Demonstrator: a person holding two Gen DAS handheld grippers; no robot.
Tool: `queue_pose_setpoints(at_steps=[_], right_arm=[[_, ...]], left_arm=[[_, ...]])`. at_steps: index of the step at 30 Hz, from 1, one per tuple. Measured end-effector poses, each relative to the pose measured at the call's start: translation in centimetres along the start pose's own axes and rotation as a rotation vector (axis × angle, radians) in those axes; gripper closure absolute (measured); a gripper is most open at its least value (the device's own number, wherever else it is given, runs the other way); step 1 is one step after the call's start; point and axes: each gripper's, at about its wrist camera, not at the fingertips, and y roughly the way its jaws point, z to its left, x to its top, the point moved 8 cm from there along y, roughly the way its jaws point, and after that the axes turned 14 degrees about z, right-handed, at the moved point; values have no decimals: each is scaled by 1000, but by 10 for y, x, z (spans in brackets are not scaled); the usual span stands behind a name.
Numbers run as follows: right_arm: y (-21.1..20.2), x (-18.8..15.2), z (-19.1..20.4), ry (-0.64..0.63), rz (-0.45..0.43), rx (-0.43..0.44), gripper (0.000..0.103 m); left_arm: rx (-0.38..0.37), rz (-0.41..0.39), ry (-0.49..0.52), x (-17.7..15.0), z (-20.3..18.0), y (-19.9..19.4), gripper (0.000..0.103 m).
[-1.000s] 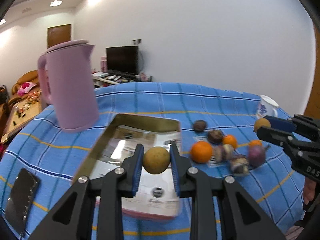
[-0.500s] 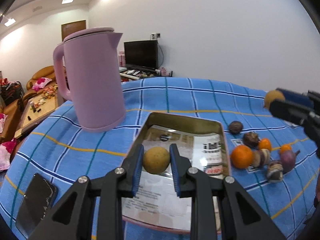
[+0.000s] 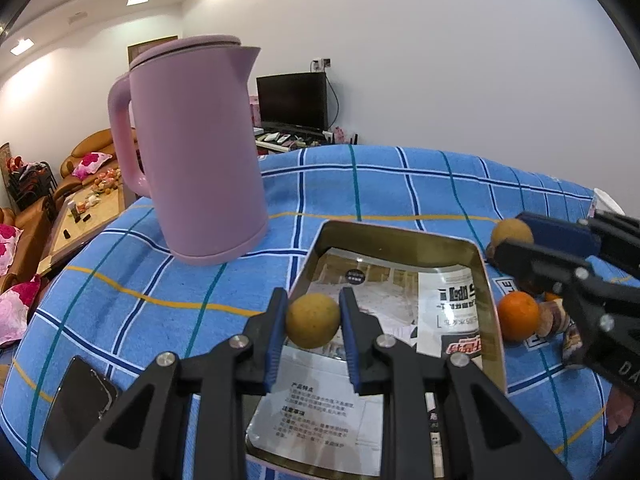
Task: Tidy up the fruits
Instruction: 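Carry both held yellow-brown fruits over the pink tin box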
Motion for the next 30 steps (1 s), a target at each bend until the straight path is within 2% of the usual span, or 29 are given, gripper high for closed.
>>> queue_pose_setpoints(at_steps=[11, 20, 30], right_arm=[[24, -7, 4, 17, 45, 32, 74], [31, -12, 8, 38, 40, 59, 74], [35, -18, 11, 5, 44, 31, 74]], left_arm=[[2, 20, 20, -1, -3, 9, 76], [2, 40, 23, -3, -5, 17, 76], [18, 66, 26, -10, -6, 26, 76]])
